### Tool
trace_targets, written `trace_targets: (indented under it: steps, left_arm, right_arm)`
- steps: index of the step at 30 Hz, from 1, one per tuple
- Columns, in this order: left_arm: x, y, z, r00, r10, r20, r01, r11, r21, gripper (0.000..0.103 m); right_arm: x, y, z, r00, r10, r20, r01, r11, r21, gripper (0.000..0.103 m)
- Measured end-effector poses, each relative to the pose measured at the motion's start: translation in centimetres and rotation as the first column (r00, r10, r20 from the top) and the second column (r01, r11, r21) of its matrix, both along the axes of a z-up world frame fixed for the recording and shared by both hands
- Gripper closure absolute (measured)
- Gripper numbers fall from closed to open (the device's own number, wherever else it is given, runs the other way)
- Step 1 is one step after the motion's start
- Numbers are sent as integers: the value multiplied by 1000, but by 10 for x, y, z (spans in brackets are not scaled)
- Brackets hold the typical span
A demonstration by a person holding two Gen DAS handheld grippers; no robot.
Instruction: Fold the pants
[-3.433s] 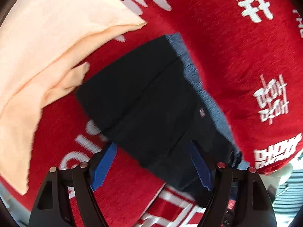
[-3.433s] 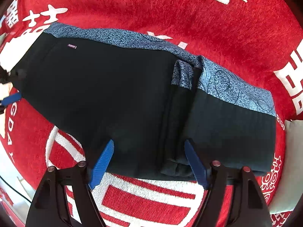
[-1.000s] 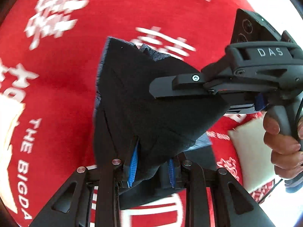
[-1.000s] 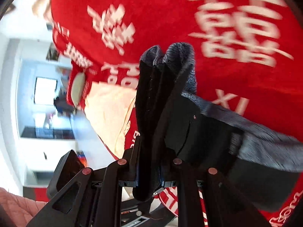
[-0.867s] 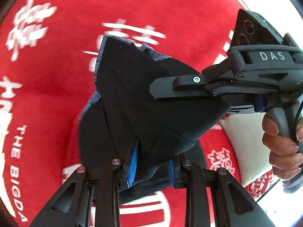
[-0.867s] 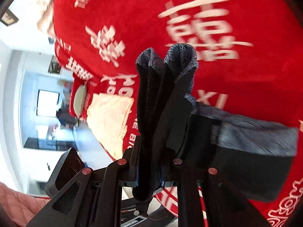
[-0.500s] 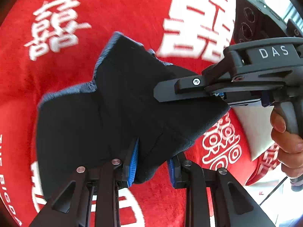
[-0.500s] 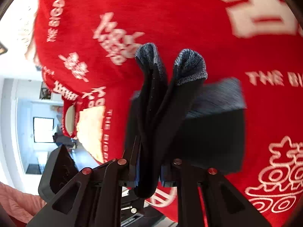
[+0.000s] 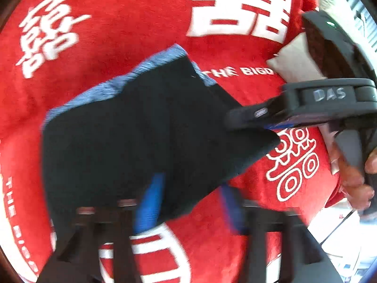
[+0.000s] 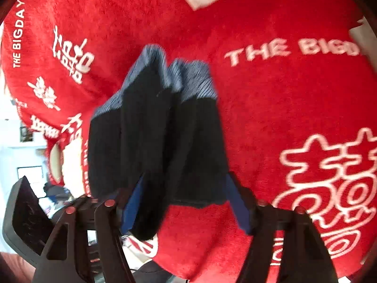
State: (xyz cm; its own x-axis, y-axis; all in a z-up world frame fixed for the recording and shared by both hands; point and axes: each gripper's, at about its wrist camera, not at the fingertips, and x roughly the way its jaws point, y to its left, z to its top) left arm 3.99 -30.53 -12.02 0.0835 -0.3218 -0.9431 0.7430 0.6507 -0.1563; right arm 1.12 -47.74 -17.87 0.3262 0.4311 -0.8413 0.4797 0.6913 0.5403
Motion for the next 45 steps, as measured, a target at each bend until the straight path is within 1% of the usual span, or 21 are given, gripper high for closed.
trace_targets:
  steps: [2,4,8,11,13,14,15,16,17,19,21,25,26,29,34,35,37,38,39,44,45]
  left_arm:
    - [10,14,14,999,39,24,-38,998,-41,28]
    - [22,24,23,998,59,35,-57,998,-38,28]
    - [59,42,27,984,150,97,-149,989,-19,28]
    - [101,66,15,952,290,96,-292,956,8,28]
    - [125,82,3,925,370,91,-374,927,35,28]
    - [136,91,-5,911,403,85,-408,912,51,28]
    - [142,97,-9,903,423,80,-428,902,61,28]
    - [148,103,-18,894,443,66,-448,891,76,28]
    - [151,107,-23,890,452,51,-455,886,87,28]
    - [152,114,-35,883,469,12,-468,878,97,28]
    - [147,113,-40,887,462,-9,-459,883,97,28]
    - [121,99,-47,920,392,-25,-387,916,102,27]
    - [115,96,-48,926,378,-3,-375,920,109,20]
    - [109,91,-48,933,361,18,-360,926,113,19]
    - [115,92,-49,931,364,-11,-361,926,114,19]
    - [115,92,-49,932,363,-11,-360,926,116,19]
    - [114,92,-48,931,365,-10,-362,925,120,19]
    - [113,92,-47,929,369,-11,-365,923,122,18]
    - [116,91,-51,928,371,-13,-367,922,123,18]
    - [117,91,-53,927,374,-14,-370,921,125,18]
    - [116,91,-53,927,375,-14,-371,920,126,15]
  right_arm:
    - [2,-5,21,999,-18,39,20,997,-70,33]
    - [11,-8,37,996,-7,85,16,995,-100,36]
    - [55,-6,44,991,61,119,-42,988,-151,43]
    - [86,-1,35,988,111,105,-86,971,-222,49]
    - [99,-1,27,988,120,97,-95,970,-225,54]
    - [106,-3,22,989,121,89,-98,970,-221,61]
    - [114,0,19,989,122,82,-102,971,-215,76]
    - [117,0,15,990,125,70,-109,973,-204,84]
    - [119,0,12,990,130,48,-117,971,-206,90]
    - [118,-1,12,990,134,38,-123,971,-207,94]
    - [111,-2,15,990,140,32,-130,967,-220,94]
    - [88,-3,11,990,138,-5,-135,961,-239,98]
    - [84,-4,7,991,134,-28,-136,958,-251,101]
    - [69,-9,-9,987,106,-124,-139,945,-297,102]
    - [45,-14,3,994,47,-101,-72,965,-253,100]
    - [41,-13,7,994,40,-98,-64,965,-255,97]
    - [33,-8,18,996,12,-93,-37,963,-267,83]
    - [30,-5,21,996,3,-90,-28,962,-270,69]
    - [27,-1,26,997,-4,-80,-18,962,-272,58]
    - [23,33,50,998,47,-34,-56,941,-333,58]
    - [24,43,54,996,81,-27,-85,935,-344,58]
